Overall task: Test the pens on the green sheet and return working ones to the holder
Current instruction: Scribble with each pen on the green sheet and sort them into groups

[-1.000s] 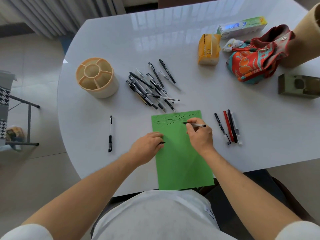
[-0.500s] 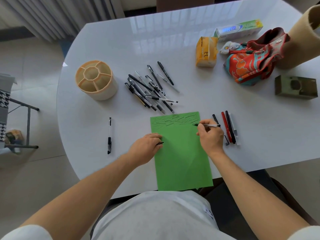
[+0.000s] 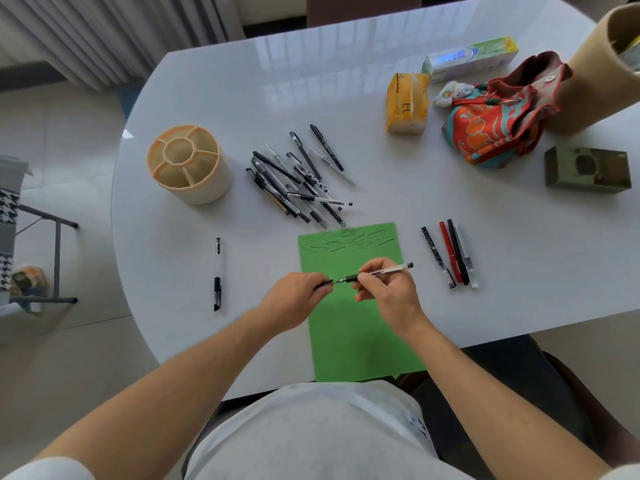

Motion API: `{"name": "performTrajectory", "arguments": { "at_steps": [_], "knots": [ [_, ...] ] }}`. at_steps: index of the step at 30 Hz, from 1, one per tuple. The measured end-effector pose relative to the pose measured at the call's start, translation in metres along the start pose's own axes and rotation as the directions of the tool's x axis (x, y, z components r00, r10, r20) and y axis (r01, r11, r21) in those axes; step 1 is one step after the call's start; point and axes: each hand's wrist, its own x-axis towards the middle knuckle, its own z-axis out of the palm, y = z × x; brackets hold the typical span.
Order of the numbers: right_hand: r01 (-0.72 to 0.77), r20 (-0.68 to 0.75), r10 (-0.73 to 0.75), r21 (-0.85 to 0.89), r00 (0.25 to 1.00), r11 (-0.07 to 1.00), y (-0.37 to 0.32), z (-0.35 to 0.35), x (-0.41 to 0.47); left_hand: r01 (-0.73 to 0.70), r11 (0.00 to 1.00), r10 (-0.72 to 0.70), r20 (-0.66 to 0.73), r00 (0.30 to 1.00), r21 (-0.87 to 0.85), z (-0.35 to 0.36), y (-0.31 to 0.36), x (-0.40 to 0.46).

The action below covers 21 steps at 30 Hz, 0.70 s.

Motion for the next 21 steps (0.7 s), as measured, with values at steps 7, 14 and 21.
{"name": "performTrajectory", "arguments": {
  "at_steps": [7, 14, 21],
  "knots": [
    [-0.032, -0.013, 0.033, 0.07, 0.999, 0.997, -0.001, 0.002, -0.005, -0.007, 0.996, 0.01, 0.028, 1.0, -0.085, -0.003, 0.005, -0.002],
    [-0.034, -0.001, 0.034, 0.053, 0.999, 0.998, -0.002, 0.007, -0.007, -0.011, 0.993, 0.016, 0.047, 0.999, -0.114, -0.005, 0.01, -0.004],
    [-0.05, 0.038, 0.049, 0.032, 0.998, 0.998, 0.003, 0.012, -0.01, -0.037, 0.992, 0.048, 0.088, 0.995, -0.123, -0.011, 0.021, -0.007]
  ]
}}
